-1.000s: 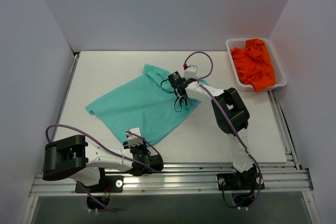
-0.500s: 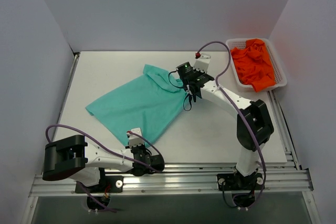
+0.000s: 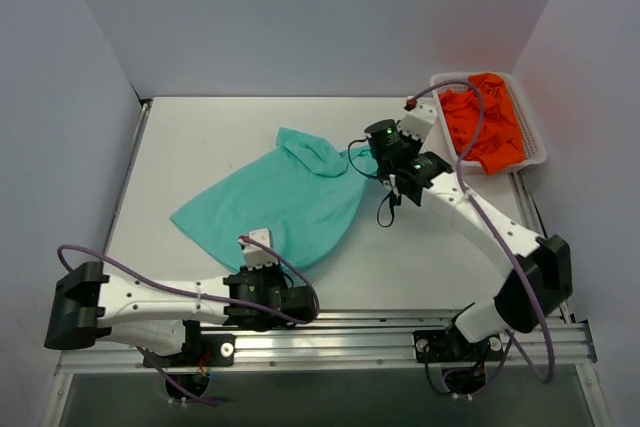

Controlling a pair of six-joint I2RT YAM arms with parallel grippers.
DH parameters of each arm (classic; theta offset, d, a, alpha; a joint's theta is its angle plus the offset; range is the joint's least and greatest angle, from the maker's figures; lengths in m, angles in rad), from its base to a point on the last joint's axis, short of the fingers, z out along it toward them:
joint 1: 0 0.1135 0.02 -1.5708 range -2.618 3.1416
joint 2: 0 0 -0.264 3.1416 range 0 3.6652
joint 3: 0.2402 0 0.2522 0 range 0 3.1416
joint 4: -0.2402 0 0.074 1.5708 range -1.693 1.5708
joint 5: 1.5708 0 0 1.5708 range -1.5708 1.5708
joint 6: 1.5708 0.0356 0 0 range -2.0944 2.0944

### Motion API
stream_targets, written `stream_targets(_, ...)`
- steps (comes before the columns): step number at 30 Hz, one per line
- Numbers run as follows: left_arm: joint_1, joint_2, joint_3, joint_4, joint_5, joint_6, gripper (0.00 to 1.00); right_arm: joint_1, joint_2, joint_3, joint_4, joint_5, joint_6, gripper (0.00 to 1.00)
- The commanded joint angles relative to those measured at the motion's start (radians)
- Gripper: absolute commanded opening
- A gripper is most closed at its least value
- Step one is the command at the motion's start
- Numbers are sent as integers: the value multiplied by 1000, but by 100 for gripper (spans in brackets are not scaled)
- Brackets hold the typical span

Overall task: Fold and stack the t-shirts
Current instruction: Flatten the tshirt out

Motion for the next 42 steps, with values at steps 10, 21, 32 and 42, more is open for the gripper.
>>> stream_targets(10, -33, -344, 495, -134, -232, 662, 2, 25, -718, -7, 192, -133, -284, 0)
stream_targets(21, -37, -312, 984, 165, -89, 1323, 2, 8, -839, 232, 321, -501, -432, 0)
stream_targets(32, -37, -304, 982, 710, -192, 1859, 2, -142, -489, 479, 295, -490, -454, 0)
stream_targets(42, 281, -372, 549, 1002, -46, 1785, 2, -139, -178, 241, 448, -395, -403, 0)
